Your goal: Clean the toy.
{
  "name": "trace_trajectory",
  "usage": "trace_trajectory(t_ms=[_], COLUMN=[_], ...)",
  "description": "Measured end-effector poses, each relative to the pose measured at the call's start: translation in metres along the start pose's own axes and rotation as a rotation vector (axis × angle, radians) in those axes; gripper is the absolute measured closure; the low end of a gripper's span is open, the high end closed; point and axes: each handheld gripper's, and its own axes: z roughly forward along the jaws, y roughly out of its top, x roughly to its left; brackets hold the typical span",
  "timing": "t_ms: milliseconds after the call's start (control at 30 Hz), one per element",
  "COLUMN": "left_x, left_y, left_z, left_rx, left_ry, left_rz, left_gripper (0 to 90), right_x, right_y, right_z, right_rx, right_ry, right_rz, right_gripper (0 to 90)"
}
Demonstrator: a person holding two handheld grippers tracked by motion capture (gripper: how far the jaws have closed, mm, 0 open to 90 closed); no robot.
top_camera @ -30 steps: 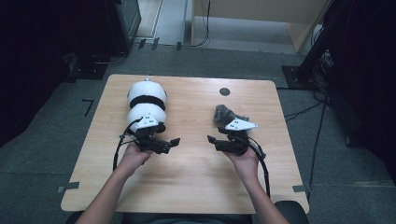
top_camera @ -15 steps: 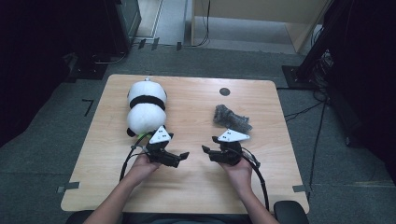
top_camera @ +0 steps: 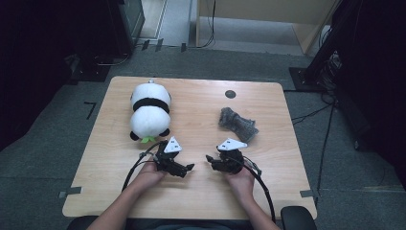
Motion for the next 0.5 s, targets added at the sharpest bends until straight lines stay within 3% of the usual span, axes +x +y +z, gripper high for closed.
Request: trace_trajectory(t_ms=[33, 67, 133, 300, 500], left_x=[0.0000, 0.0001, 0.0007, 0.0001, -0.0040], left_y=[0.0000, 0.0001, 0.0002, 0.0002, 0.0005], left_z=[0.0000, 0.0016, 0.0032, 0.0035, 0.0050], left_rx=[0.000, 0.037, 0.066, 0.069, 0.088], left_ry=[0.000, 0.023, 0.028, 0.035, 0.070], left_rz=[0.000, 0.003, -0.002, 0.002, 0.033], left_gripper=[0.0, 0.0, 0.0, 0.0, 0.0], right_x=[-0.0003, -0.0003, 0.0005, 0.0023, -0.0005], right_y=[-0.0013, -0.0020, -0.0031, -0.0045, -0.0059], right_z=[0.0010, 0.0020, 0.0048, 0.0080, 0.0092], right_rx=[0.004, 0.008, 0.015, 0.031, 0.018], right_ry=[-0.006, -0.008, -0.011, -0.019, 0.001], right_rz=[-0.001, 0.001, -0.004, -0.036, -0.030], right_gripper=[41.1, 41.1, 40.3, 38.9, 33.8])
